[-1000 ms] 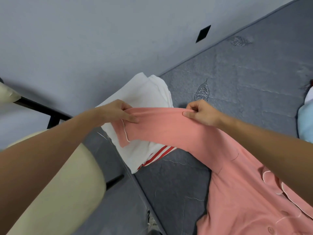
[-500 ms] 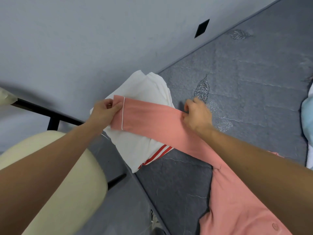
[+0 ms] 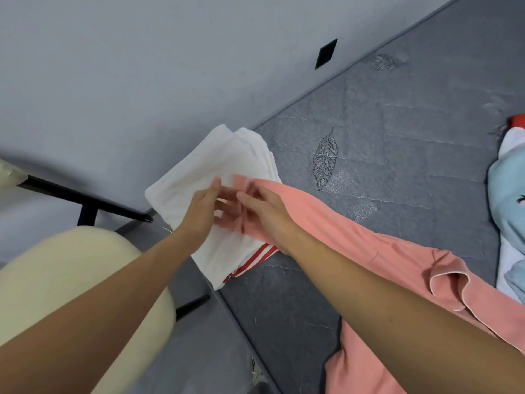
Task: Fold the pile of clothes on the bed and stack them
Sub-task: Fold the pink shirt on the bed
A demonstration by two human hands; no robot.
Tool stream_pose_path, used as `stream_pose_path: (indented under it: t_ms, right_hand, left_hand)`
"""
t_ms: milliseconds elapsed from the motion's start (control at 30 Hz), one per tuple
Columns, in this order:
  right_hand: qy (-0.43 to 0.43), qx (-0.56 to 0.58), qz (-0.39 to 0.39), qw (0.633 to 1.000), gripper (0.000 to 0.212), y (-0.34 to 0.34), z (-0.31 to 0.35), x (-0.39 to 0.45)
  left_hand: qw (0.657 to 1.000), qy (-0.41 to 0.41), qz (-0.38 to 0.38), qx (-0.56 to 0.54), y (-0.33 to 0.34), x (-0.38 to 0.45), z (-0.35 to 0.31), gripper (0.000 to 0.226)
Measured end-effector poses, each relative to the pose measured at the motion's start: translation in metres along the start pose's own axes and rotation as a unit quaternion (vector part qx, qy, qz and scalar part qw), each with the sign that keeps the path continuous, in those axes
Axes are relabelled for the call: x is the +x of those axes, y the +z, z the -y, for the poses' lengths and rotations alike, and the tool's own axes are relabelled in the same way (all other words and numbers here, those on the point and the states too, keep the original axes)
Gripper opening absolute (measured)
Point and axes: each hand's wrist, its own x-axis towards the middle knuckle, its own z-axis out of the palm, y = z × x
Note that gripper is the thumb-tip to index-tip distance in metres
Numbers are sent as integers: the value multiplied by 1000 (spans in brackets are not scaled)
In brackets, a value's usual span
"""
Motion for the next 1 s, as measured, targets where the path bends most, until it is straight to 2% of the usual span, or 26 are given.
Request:
stream_pose_path:
  t_ms: [67,133,200,233,300,367,433,533,567,767,1000]
  right_hand:
    - [19,32,-27,999,35,-1,0,-7]
    - [-1,-27,-103,994,27,-9,0,-12]
    - [-25,-50,-149,987,29,-28,1,-19]
    - [-39,-59,-153,986,31,-41,3,-24]
    - [-67,-84,-140,984,31,-68,7,-42]
    - [-79,-91,-121,985,28,-99,10,-65]
    - [-84,-84,-125,985,28,-131,10,-88]
    - [-87,-82,-160,980,34,-188,3,-127]
    - [-81,-88,-175,977,36,-207,1,-143]
    - [-78,-80,-272,956,44,-321,-19,-257]
    - [-70,-16,-424,903,47,-420,-73,-404]
  left_hand:
    - [1000,8,24,18,11,-5,-5,57]
    - [998,42,36,39,23,-9,-8,41]
    - [986,110,12,123,36,-9,-12,22]
    - [974,146,-4,175,43,-8,-15,20]
    - [948,200,2,248,63,-5,-26,38]
    - [927,229,76,287,91,-1,-43,56]
    - [903,249,172,306,128,3,-59,52]
    - [870,228,294,323,197,3,-78,18]
    - [863,219,320,323,221,2,-81,12]
    - [823,198,411,340,365,-42,-92,26]
    - [779,200,488,339,518,-135,-82,30]
